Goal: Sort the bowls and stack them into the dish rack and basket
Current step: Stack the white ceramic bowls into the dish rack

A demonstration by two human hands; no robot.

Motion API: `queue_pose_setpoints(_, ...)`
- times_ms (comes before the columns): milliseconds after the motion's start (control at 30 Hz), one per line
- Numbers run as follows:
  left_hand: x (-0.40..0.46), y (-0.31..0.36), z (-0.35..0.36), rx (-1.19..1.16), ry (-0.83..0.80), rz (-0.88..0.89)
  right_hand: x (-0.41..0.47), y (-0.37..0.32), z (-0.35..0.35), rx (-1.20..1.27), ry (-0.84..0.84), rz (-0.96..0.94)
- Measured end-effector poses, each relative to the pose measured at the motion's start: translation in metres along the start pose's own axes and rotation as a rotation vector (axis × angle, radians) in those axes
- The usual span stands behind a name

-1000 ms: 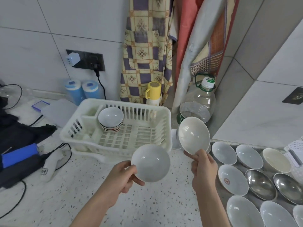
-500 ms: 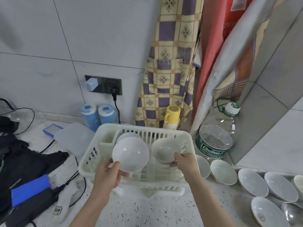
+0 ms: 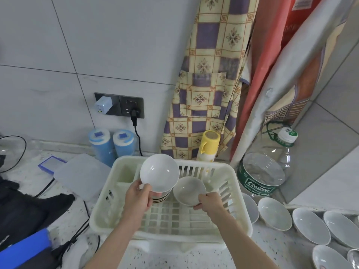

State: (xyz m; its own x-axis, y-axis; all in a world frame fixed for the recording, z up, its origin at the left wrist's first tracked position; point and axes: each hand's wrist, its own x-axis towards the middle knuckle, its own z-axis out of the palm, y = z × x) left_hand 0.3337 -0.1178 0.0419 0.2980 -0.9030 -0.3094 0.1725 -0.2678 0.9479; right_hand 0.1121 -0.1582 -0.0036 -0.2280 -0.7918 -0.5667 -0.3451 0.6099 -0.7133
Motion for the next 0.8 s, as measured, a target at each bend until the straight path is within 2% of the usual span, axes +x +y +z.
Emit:
queue_pose_setpoints(200,0.008,-0.005,-0.004,0.000,-0.046,-0.001,0.006,0.004,0.006,0.002,-0.043,-0.065)
queue_pose_setpoints(433,0.012,-0.011,-0.006,0.038,-0.088,-0.030,0.012,0.009,0.005,-0.040,-0.078,-0.025)
queue_pose_setpoints(800,0.013,-0.012,-0.005,0.060,-0.154,-0.070,0.008,0.007,-0.001,0.119,-0.165,0.019)
